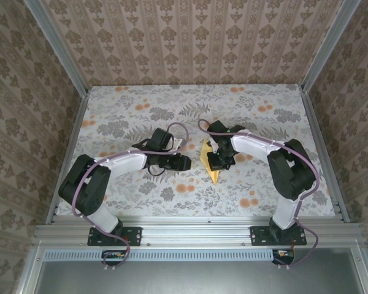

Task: Fold a paper plane with a square sheet of paper (pick it up from the middle)
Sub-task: Turn over a paper plane at the center of the table.

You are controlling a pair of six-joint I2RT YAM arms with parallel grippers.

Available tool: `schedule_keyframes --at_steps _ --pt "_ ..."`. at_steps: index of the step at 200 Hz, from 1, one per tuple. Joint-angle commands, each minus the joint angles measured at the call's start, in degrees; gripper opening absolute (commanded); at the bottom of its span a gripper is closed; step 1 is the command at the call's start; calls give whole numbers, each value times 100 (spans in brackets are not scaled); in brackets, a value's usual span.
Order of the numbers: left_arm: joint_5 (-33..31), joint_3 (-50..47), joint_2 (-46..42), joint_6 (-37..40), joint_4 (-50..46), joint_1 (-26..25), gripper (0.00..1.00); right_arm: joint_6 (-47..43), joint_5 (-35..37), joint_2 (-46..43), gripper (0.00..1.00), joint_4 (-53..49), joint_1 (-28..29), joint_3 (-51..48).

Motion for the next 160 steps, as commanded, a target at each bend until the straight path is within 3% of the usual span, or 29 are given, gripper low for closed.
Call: schedule_keyframes --at_steps 1,68,160 --pt "-12 -71 -114 140 -167 21 45 -272 430 238 10 -479 120 303" --pt "147 -84 -43 141 -103 8 47 -126 804 551 19 -196 394 420" --pt "150 6 -140 232 -214 8 51 29 1226 773 23 -26 745 476"
